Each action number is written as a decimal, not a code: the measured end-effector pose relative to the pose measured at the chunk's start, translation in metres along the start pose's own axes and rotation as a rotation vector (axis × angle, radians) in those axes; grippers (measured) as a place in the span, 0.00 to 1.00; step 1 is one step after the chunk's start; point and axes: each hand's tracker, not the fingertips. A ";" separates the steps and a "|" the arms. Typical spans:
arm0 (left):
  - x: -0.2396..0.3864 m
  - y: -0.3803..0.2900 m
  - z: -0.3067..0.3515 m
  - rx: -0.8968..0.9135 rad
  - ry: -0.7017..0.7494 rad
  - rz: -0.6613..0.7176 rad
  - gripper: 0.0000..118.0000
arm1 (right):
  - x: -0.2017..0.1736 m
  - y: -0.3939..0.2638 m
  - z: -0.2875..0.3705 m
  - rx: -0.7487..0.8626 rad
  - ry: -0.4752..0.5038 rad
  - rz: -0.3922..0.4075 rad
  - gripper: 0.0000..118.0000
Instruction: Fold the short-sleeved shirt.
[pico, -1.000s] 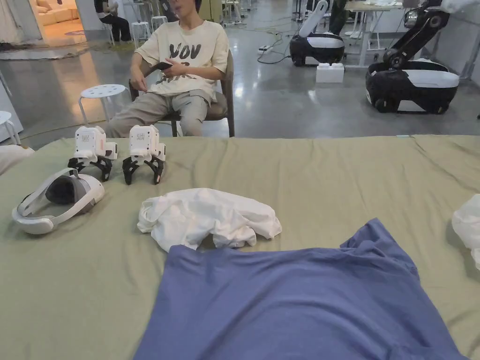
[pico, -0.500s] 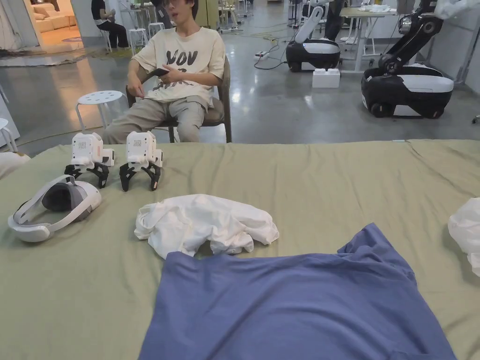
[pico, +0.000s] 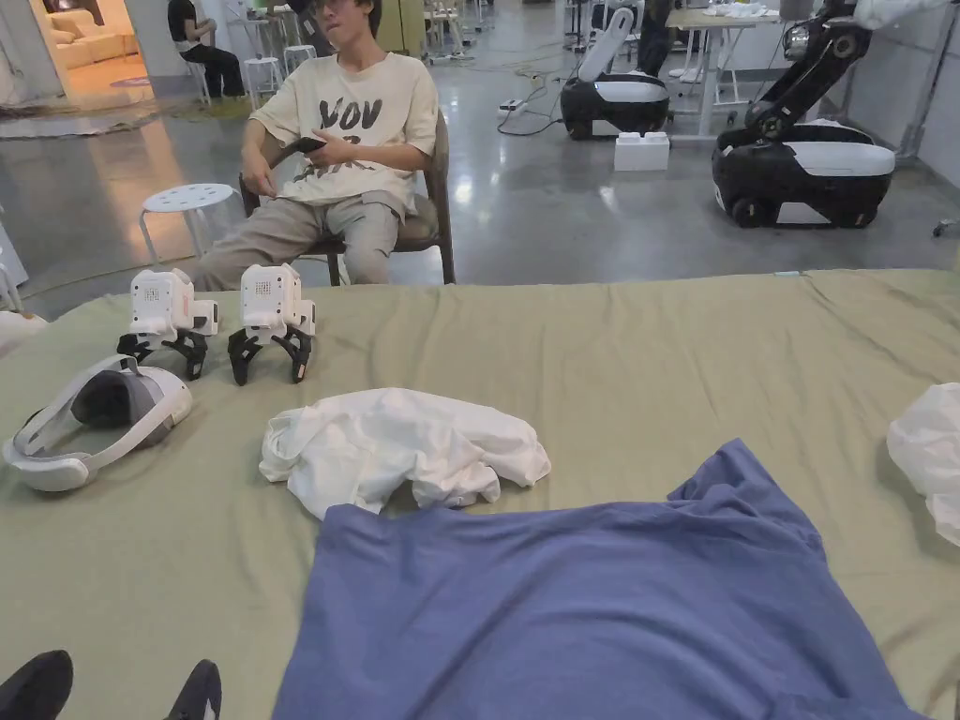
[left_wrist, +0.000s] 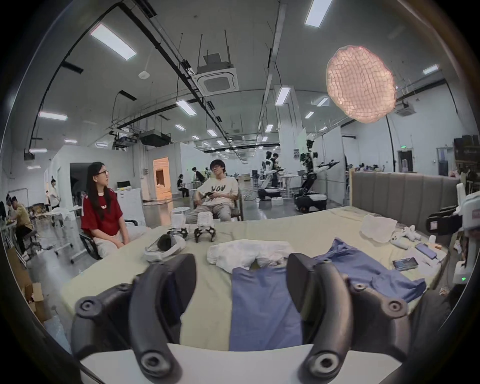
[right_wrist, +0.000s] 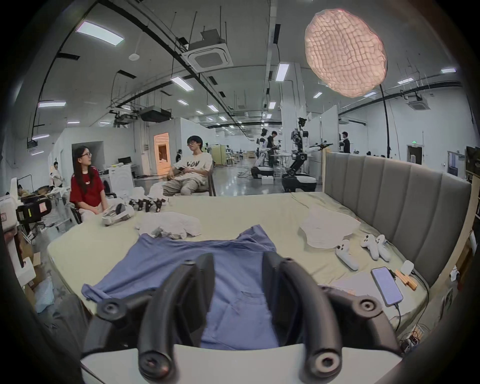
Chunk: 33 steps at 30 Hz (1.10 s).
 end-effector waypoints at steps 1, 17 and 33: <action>-0.002 0.000 -0.002 -0.001 -0.014 0.013 0.46 | -0.002 0.001 -0.001 -0.002 0.005 -0.006 0.19; -0.006 -0.009 -0.011 -0.063 -0.081 0.075 0.00 | -0.012 0.007 -0.002 -0.010 0.024 0.026 0.00; -0.067 -0.129 -0.074 -0.611 -0.068 0.258 0.58 | 0.008 -0.029 -0.006 -0.158 -0.005 -0.070 0.00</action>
